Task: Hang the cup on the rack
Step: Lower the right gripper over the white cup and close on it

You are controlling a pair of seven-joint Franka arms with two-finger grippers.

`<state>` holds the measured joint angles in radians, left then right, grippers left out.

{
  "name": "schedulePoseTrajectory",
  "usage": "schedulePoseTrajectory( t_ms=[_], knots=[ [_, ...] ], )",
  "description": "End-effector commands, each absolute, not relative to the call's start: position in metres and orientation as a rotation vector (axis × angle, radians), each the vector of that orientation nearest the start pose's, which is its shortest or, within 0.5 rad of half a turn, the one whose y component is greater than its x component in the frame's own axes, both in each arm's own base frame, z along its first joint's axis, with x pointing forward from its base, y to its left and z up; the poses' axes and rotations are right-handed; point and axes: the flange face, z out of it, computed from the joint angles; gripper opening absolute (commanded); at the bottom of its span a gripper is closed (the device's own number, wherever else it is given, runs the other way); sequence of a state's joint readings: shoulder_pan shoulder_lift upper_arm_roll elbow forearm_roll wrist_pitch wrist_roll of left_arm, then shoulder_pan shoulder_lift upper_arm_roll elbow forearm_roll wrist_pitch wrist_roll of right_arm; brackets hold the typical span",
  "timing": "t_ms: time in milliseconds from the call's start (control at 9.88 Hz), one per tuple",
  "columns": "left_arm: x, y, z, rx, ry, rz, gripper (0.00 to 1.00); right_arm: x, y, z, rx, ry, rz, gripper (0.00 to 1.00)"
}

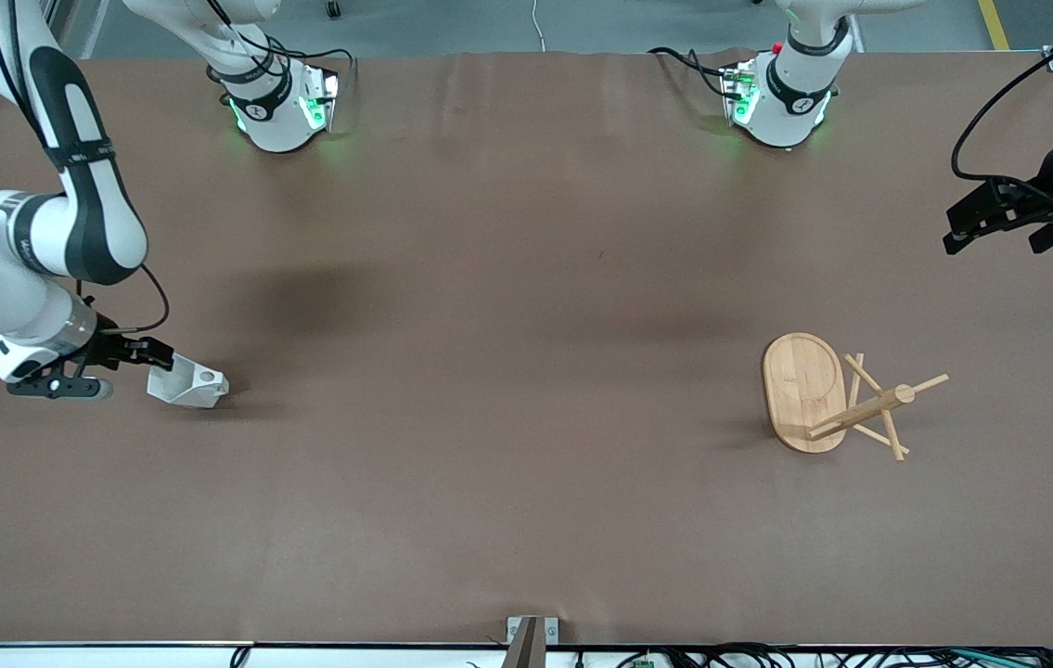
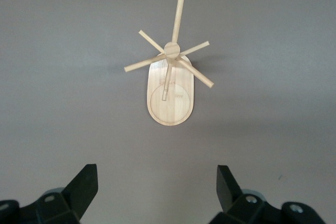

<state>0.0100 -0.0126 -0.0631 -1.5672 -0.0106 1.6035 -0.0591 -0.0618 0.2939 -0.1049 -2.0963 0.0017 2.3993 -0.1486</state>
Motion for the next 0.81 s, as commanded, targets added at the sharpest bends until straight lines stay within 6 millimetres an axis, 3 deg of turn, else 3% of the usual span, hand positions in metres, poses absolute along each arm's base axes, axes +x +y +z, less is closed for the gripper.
schedulePoseTrajectory(
  t_ms=[0, 405, 506, 708],
  knots=[
    [0.562, -0.031, 0.626, -3.138, 0.01, -0.041, 1.0, 0.571, -0.096, 0.266, -3.157, 0.008, -0.018, 0.92],
    [0.562, -0.031, 0.624, -3.142, 0.007, -0.029, 1.0, 0.582, -0.098, 0.254, -3.14, 0.041, -0.038, 0.84],
    [0.562, -0.031, 0.625, -3.147, 0.007, -0.031, 1.0, 0.589, -0.098, 0.254, -3.142, 0.021, -0.042, 0.75],
    [0.561, -0.034, 0.625, -3.15, 0.022, -0.031, 1.0, 0.595, -0.095, 0.258, -3.143, -0.112, -0.059, 0.33]
  ],
)
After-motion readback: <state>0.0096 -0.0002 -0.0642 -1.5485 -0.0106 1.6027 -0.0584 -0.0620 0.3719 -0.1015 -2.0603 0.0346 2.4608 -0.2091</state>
